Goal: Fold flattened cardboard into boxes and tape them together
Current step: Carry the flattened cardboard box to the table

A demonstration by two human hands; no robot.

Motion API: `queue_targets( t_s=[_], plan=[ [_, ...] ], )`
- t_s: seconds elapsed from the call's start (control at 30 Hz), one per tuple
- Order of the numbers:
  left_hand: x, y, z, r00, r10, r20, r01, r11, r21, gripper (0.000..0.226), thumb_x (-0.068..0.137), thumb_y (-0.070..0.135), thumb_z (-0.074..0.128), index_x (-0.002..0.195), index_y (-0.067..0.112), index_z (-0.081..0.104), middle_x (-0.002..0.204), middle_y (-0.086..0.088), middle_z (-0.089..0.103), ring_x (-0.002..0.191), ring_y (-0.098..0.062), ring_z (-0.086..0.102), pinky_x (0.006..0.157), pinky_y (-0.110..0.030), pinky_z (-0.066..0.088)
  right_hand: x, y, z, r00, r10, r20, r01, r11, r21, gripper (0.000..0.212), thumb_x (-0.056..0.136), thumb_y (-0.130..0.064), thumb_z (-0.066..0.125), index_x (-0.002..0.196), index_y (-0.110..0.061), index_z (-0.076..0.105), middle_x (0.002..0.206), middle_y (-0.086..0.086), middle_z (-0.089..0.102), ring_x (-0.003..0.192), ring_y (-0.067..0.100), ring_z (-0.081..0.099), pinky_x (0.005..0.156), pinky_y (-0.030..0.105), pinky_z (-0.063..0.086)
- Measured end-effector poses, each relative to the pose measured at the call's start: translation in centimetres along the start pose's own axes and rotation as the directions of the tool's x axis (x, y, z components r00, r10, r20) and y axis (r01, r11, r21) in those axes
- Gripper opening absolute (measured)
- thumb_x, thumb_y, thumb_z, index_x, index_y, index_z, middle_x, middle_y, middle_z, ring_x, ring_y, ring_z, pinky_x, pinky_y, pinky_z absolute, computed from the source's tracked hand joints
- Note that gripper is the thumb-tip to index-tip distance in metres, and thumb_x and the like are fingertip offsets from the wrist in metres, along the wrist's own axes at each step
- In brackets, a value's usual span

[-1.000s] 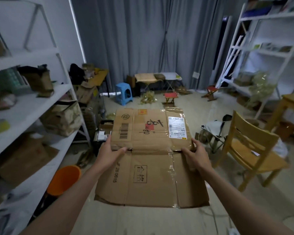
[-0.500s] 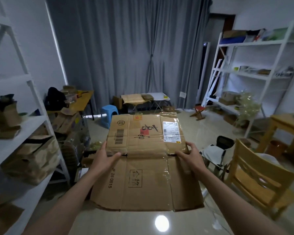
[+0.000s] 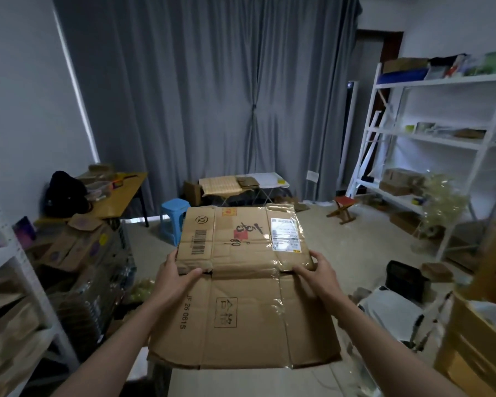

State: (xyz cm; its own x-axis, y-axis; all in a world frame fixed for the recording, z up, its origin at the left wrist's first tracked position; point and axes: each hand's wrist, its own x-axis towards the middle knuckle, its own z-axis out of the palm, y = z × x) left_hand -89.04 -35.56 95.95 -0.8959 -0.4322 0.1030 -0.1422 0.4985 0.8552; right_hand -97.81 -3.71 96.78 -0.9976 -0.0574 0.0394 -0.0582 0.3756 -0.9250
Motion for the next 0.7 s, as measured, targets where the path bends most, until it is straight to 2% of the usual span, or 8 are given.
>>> queue_targets(
  t_s=[0.13, 0.27, 0.4, 0.57, 0.7],
  plan=[
    [7.4, 0.5, 0.5, 0.999, -0.024, -0.031, 0.025, 0.999, 0.025, 0.081, 0.085, 0.036, 0.074, 0.150, 0.022, 0.029, 0.141, -0.008, 0.051, 0.126, -0.026, 0.051, 0.103, -0.049, 0.045, 8.4, -2.0, 2.0, 0.999, -0.012, 0.038, 0.012, 1.000, -0.008, 0.070, 0.084, -0.022, 0.080, 0.145, -0.012, 0.046, 0.130, 0.011, 0.064, 0.115, 0.025, 0.061, 0.102, 0.038, 0.047],
    [14.6, 0.5, 0.6, 0.999, -0.018, -0.044, 0.020, 0.999, 0.046, 0.082, 0.084, 0.037, 0.075, 0.150, 0.021, 0.030, 0.142, -0.007, 0.052, 0.126, -0.026, 0.052, 0.103, -0.048, 0.046, 15.5, -2.9, 4.1, 0.999, -0.017, 0.045, 0.017, 1.000, 0.000, 0.069, 0.084, -0.021, 0.079, 0.144, -0.012, 0.047, 0.128, 0.011, 0.065, 0.114, 0.025, 0.061, 0.099, 0.034, 0.047],
    [22.4, 0.2, 2.1, 1.000, -0.001, -0.009, 0.001, 1.000, 0.026, 0.082, 0.082, 0.040, 0.076, 0.149, 0.025, 0.032, 0.138, -0.002, 0.053, 0.121, -0.021, 0.055, 0.100, -0.047, 0.048, 22.5, -2.8, 5.7, 1.000, -0.006, 0.030, 0.006, 1.000, 0.012, 0.066, 0.085, -0.022, 0.079, 0.143, -0.014, 0.047, 0.128, 0.009, 0.065, 0.111, 0.021, 0.061, 0.095, 0.031, 0.046],
    [33.8, -0.6, 5.1, 0.999, 0.039, 0.035, -0.039, 0.999, -0.005, 0.084, 0.080, 0.042, 0.077, 0.149, 0.025, 0.031, 0.138, -0.001, 0.054, 0.121, -0.020, 0.054, 0.101, -0.048, 0.048, 32.0, -2.2, 7.8, 0.999, 0.024, -0.024, -0.024, 1.000, 0.019, 0.068, 0.084, -0.021, 0.079, 0.144, -0.014, 0.047, 0.127, 0.010, 0.065, 0.112, 0.024, 0.062, 0.100, 0.039, 0.049],
    [43.7, -0.8, 7.1, 0.992, 0.088, 0.096, -0.087, 0.996, -0.014, 0.080, 0.081, 0.040, 0.076, 0.147, 0.025, 0.034, 0.132, 0.002, 0.056, 0.121, -0.021, 0.056, 0.100, -0.049, 0.048, 39.8, -2.7, 9.6, 0.996, 0.055, -0.068, -0.052, 0.998, 0.036, 0.070, 0.085, -0.021, 0.078, 0.146, -0.015, 0.045, 0.128, 0.010, 0.065, 0.112, 0.023, 0.063, 0.099, 0.037, 0.050]
  ],
)
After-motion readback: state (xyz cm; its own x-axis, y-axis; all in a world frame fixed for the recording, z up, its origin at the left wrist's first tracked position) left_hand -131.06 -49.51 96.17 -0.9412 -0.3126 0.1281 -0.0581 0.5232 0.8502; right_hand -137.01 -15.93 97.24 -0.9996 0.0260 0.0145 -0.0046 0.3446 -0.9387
